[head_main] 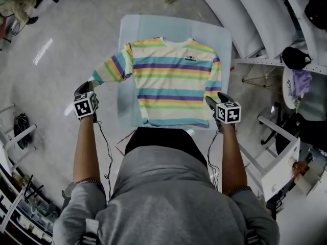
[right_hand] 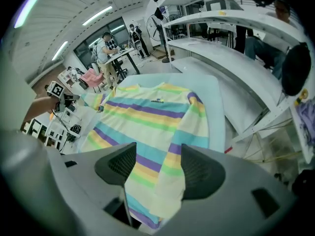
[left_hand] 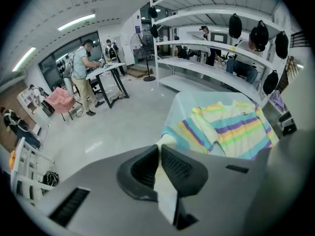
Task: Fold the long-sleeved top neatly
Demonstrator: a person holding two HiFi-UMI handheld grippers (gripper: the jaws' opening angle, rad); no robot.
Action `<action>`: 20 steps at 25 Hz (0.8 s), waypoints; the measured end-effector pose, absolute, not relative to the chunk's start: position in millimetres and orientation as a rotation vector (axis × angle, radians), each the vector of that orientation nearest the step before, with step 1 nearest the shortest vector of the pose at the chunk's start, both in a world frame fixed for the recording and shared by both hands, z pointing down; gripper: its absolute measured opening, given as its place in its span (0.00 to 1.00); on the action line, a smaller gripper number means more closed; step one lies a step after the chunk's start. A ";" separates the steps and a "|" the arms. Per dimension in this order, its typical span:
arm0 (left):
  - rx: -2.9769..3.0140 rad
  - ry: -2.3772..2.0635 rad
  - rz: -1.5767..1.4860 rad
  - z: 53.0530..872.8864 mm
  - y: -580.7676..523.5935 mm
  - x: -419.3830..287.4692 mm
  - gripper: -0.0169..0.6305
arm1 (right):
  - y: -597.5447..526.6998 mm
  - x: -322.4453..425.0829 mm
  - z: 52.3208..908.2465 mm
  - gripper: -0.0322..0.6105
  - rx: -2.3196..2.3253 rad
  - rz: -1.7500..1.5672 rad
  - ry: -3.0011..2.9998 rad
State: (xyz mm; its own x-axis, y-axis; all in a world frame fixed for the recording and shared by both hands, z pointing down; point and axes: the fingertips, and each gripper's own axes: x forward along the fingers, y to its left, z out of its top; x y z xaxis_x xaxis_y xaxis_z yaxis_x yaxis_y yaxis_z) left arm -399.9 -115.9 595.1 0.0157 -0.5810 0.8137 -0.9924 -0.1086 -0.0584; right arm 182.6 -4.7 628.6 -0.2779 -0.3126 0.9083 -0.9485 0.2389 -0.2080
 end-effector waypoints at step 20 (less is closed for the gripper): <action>1.948 -1.664 1.262 490.6 -164.3 -389.3 0.08 | -52.9 174.1 582.9 0.52 1.117 0.955 -1.884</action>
